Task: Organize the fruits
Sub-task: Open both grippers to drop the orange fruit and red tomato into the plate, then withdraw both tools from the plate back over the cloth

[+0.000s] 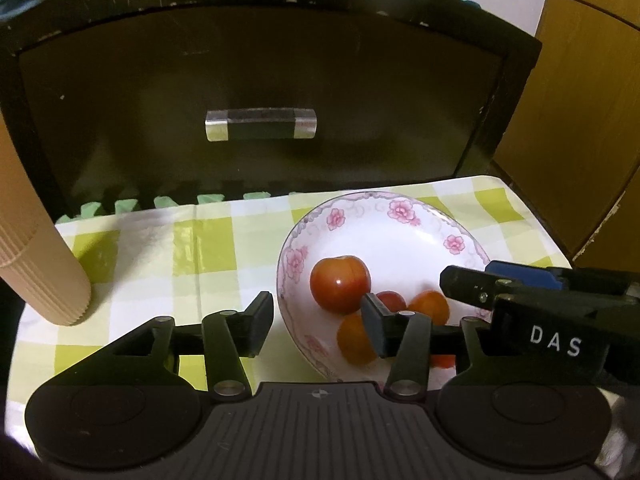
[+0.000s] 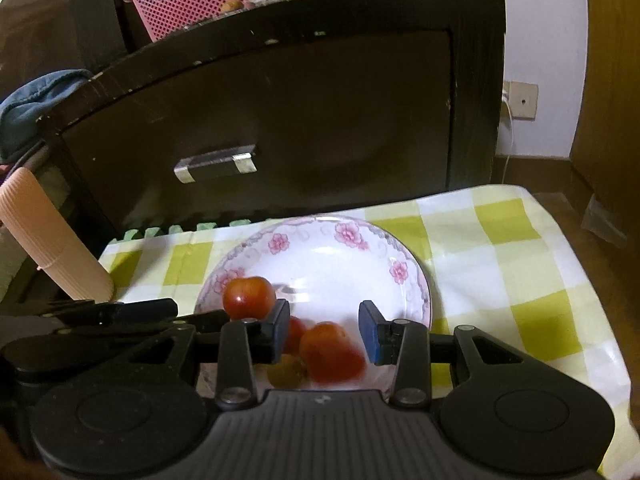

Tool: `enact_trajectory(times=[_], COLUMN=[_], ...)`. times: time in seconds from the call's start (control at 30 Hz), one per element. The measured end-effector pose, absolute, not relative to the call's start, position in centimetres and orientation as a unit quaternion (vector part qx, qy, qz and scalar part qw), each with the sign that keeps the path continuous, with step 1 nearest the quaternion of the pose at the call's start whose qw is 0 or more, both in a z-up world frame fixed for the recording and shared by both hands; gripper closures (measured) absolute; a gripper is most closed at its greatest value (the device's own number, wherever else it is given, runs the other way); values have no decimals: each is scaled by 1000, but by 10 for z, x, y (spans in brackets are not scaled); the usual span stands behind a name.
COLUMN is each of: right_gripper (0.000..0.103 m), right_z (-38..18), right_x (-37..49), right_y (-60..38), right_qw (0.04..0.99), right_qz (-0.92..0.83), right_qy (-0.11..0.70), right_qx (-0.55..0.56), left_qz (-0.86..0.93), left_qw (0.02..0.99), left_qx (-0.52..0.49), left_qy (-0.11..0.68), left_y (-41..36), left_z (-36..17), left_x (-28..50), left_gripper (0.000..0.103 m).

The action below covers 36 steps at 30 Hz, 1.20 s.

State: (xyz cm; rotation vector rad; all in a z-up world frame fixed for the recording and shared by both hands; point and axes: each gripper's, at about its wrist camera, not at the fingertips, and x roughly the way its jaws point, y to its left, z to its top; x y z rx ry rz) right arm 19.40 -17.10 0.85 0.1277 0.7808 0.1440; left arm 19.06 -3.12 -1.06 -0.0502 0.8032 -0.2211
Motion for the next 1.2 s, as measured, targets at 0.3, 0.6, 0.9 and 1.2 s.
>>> enact_trajectory(times=[0.3,0.6,0.9,1.2], right_gripper=[66,66,66,65], right_z=[22,16,7,5], right_x=[175,140,102,65], right_y=[-173,-175,-171,-157], right_qw=[922,914,902,895], right_qz=[66,72,83,104], right_qy=[378,396,419,431], right_qx=[58,55,61,54], left_qz=[-118,-134,-151,-182], left_qw=[914,906,896,880], left_qx=[-9,14,21,50], left_qy=[388,401,417,437], left_y=[-35,-37,-27,-30], left_z=[-3,-10,-13,-23], left_x=[171,138,92,38], left_gripper=[40,40,37,36])
